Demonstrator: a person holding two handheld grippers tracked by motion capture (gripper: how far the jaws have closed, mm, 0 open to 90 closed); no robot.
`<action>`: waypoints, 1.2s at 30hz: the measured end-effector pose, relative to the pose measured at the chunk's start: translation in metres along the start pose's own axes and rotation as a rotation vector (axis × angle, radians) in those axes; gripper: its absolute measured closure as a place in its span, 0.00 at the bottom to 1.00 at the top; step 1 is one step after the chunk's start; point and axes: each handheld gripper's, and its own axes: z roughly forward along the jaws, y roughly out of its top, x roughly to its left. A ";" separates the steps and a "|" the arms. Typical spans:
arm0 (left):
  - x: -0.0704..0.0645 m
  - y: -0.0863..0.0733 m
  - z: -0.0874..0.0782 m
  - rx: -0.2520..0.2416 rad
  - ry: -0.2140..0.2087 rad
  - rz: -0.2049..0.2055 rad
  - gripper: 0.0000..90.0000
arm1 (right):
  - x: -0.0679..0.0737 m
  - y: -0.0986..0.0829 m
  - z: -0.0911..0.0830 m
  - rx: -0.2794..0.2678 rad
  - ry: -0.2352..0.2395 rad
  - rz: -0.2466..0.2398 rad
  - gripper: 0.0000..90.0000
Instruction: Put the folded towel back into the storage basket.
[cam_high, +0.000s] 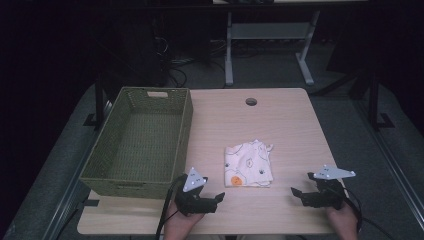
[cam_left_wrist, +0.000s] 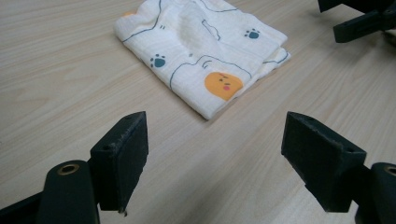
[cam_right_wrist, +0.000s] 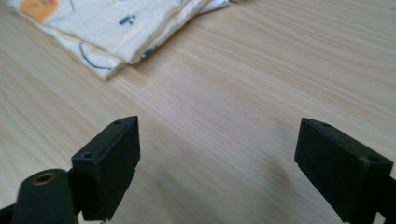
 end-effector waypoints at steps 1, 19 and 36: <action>0.000 0.000 0.000 0.000 0.000 0.000 0.26 | 0.001 0.000 0.000 -0.006 0.007 0.006 0.15; -0.015 0.015 0.017 0.038 -0.031 0.086 0.30 | 0.001 -0.001 -0.004 -0.033 0.010 0.016 0.15; -0.021 0.067 0.064 0.130 -0.040 0.164 0.34 | -0.002 -0.002 -0.008 -0.052 -0.004 0.031 0.15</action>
